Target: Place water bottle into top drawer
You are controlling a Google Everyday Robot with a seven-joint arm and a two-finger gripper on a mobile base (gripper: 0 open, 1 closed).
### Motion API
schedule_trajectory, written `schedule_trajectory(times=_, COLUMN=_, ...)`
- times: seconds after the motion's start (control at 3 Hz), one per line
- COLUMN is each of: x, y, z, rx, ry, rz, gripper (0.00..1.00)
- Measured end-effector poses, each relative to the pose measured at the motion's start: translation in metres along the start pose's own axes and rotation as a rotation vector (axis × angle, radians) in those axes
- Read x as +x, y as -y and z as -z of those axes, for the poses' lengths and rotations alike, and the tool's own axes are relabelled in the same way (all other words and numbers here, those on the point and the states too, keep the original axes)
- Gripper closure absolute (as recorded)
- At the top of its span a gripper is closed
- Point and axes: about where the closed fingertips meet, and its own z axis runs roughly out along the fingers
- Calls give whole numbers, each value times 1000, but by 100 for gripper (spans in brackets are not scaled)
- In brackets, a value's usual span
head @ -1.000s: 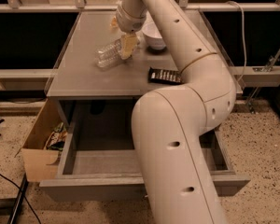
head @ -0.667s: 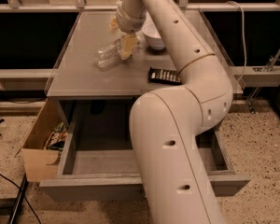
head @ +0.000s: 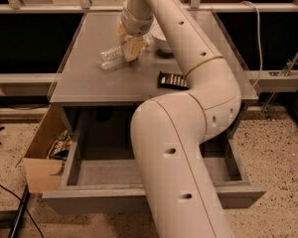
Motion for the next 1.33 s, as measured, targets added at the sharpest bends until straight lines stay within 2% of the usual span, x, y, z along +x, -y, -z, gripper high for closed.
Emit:
schedule_trajectory(times=0.33, x=-2, y=-4, z=-1, rx=-31, ry=-17, rz=10, gripper=67)
schedule_trajectory(times=0.67, x=-2, y=-4, z=-1, rx=-32, ry=-18, rz=10, gripper=97)
schedule_trajectory(times=1.0, x=-2, y=-4, z=-1, rx=-32, ry=-18, rz=10, gripper=100)
schedule_trajectory(times=1.33, x=1, y=-4, z=7, rx=-29, ry=-59, rz=8, gripper=100)
